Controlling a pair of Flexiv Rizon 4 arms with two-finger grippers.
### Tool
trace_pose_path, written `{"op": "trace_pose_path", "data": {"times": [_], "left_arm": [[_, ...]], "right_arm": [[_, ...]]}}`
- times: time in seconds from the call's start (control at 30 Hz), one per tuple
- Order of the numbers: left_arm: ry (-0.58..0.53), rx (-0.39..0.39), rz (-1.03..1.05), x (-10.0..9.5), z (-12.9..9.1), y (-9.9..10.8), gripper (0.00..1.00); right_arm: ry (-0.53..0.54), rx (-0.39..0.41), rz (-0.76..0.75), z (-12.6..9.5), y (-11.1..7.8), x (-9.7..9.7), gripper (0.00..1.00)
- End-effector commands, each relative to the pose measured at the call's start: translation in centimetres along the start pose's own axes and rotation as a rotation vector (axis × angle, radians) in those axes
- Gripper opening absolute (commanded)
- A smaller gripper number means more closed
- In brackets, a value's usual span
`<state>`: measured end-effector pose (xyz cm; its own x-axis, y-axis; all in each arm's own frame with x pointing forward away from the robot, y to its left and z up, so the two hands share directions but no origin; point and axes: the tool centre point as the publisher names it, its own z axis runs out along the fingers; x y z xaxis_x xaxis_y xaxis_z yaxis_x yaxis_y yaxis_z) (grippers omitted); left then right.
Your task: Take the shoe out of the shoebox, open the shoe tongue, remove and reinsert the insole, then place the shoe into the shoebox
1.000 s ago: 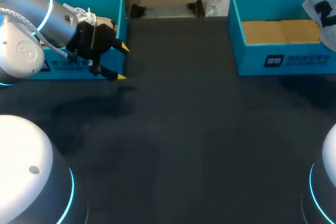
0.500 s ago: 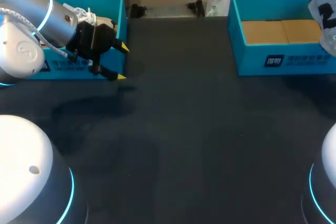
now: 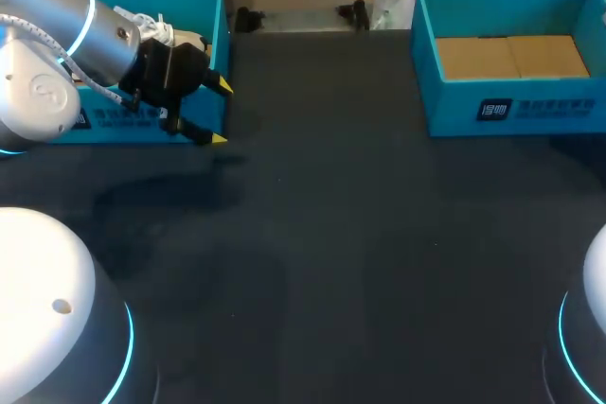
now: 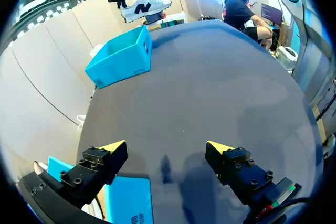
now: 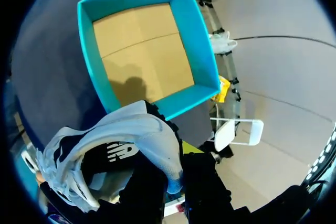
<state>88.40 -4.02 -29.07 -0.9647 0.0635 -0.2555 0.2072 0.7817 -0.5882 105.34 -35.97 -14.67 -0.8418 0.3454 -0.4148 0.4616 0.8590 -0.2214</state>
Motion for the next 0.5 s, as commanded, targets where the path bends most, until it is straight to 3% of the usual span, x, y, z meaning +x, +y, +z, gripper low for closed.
{"op": "trace_pose_path", "data": {"times": [0.03,0.23,0.33,0.37,0.5], "left_arm": [[0.001,-0.003,0.000,-0.1,0.0,0.0,1.00],[0.001,-0.003,0.000,-0.1,0.0,0.0,1.00],[0.001,-0.003,0.000,-0.1,0.0,0.0,1.00],[0.001,-0.003,0.000,-0.1,0.0,0.0,1.00],[0.001,-0.003,0.000,-0.1,0.0,0.0,1.00]], "right_arm": [[0.054,0.037,0.161,-0.2,0.2,-1.1,0.00],[0.081,0.086,0.454,-1.2,0.2,-0.5,0.00],[0.085,0.096,0.686,-1.5,-0.4,-0.3,0.00],[0.051,0.097,0.842,-1.7,-0.8,-0.1,0.00],[0.031,0.212,1.068,-1.8,-1.3,0.4,0.00]]}}
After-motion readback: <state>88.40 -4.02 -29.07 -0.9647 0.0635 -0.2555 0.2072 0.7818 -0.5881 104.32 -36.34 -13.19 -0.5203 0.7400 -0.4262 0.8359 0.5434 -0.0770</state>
